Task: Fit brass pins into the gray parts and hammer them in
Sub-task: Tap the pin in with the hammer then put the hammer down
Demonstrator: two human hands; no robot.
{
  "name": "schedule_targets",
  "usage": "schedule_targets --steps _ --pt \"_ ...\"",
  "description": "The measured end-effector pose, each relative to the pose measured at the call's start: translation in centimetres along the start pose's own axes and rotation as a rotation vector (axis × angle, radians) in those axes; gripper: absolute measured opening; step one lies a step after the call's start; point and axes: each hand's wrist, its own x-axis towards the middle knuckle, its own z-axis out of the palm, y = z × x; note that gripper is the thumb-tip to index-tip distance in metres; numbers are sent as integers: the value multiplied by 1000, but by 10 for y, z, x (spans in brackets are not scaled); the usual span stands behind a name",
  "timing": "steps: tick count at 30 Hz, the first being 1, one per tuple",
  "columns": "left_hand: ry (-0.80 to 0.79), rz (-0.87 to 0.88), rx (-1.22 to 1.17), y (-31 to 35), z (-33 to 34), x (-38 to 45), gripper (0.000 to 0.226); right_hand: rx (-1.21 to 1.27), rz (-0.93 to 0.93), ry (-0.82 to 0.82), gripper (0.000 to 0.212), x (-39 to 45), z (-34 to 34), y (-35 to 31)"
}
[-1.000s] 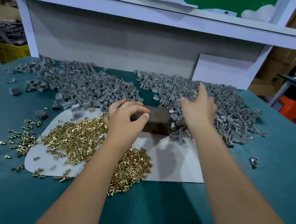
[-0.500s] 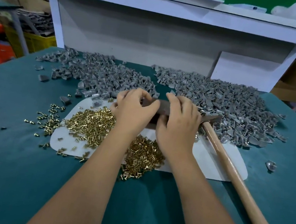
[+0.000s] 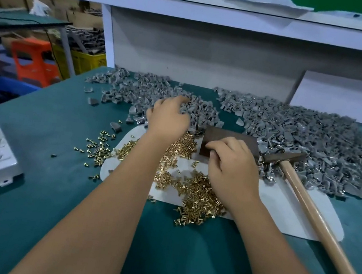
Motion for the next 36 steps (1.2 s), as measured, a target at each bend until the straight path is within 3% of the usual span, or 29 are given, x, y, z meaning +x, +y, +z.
schedule_targets --steps 4,6,9,11,20,23,26,30,32,36 --pt "-204 -143 312 -25 10 12 70 1 -19 -64 16 -1 1 0" --pt "-295 -168 421 -31 20 10 60 19 -35 -93 16 -1 1 0" --pt "-210 -64 446 -34 28 10 35 69 -48 -174 16 -3 0 -3" --pt "-126 -33 363 -36 30 12 29 62 -58 -216 17 -4 0 -4" --pt "32 -50 42 -35 29 7 46 -10 -73 -238 18 -1 3 -8" --pt "121 -40 -183 -27 33 1 39 -85 -22 -42 14 3 4 -4" --pt "135 -73 -468 -12 36 -1 40 -145 219 131 26 6 3 10" --pt "83 -58 -525 -1 39 -6 33 -195 335 -207 49 5 3 29" --pt "19 -54 -597 2 44 -12 32 -159 359 -326 49 5 6 31" --pt "-68 -63 -728 9 50 -21 34 -251 281 -323 43 5 7 30"
